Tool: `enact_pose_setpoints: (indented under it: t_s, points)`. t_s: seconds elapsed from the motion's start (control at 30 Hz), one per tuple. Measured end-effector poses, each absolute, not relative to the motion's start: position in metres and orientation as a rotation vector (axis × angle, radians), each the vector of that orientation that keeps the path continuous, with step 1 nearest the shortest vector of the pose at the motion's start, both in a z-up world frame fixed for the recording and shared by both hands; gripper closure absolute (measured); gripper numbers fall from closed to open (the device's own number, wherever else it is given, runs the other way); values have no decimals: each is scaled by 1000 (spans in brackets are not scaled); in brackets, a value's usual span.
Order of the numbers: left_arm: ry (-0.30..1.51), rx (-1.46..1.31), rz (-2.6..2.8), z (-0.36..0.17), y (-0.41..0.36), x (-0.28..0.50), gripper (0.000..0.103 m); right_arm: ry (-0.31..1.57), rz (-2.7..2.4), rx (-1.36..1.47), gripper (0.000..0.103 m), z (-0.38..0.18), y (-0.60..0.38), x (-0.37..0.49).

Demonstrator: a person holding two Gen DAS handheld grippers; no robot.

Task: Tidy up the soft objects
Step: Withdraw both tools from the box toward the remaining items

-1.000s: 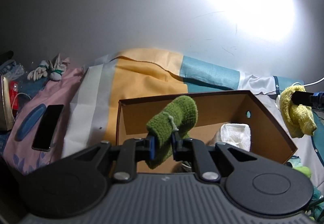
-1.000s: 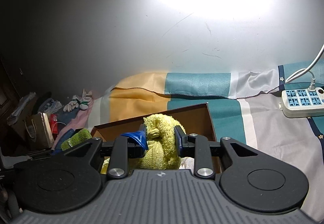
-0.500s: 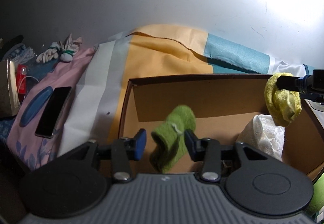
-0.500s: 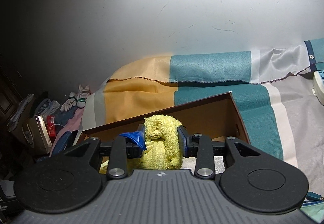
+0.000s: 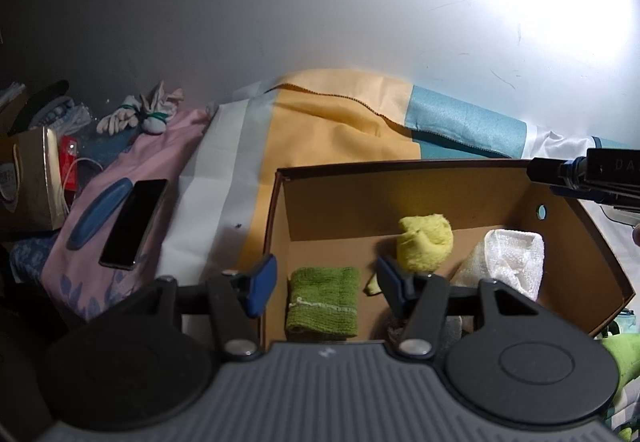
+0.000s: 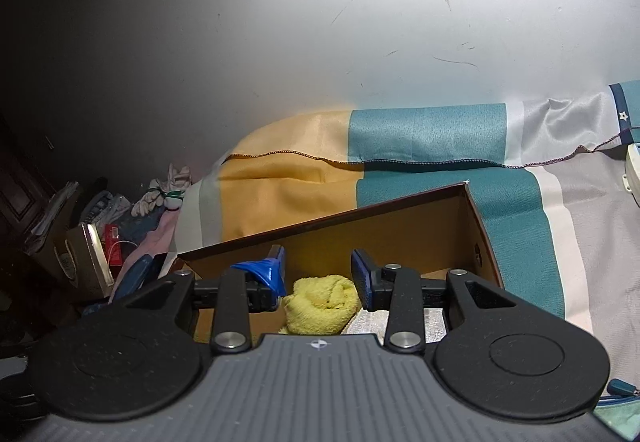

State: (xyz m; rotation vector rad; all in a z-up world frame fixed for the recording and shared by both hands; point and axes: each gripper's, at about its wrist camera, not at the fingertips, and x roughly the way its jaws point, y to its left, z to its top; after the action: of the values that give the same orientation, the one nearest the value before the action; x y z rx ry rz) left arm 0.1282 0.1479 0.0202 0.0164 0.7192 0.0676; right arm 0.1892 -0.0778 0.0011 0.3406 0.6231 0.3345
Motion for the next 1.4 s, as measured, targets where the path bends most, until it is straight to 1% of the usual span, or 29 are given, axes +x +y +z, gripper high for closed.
enact_pose_setpoints:
  t_s: [0.17, 0.33, 0.63, 1.0, 1.2, 1.4]
  points:
    - [699, 76, 72, 35, 139, 107, 43, 595, 349, 310, 83, 17, -71, 159]
    - [670, 120, 63, 46, 135, 85, 41, 559, 348, 347, 83, 25, -66, 125]
    - [667, 142, 34, 53, 134, 55, 37, 503, 320, 360, 81, 34, -57, 70]
    - [680, 113, -20, 49, 139, 27, 37, 448, 253, 288, 74, 36, -47, 16]
    - [689, 111, -51, 44, 137, 12, 35, 461, 219, 298, 69, 28, -46, -6]
    - [735, 94, -93, 33, 135, 1, 32, 476, 176, 286, 63, 16, -48, -26]
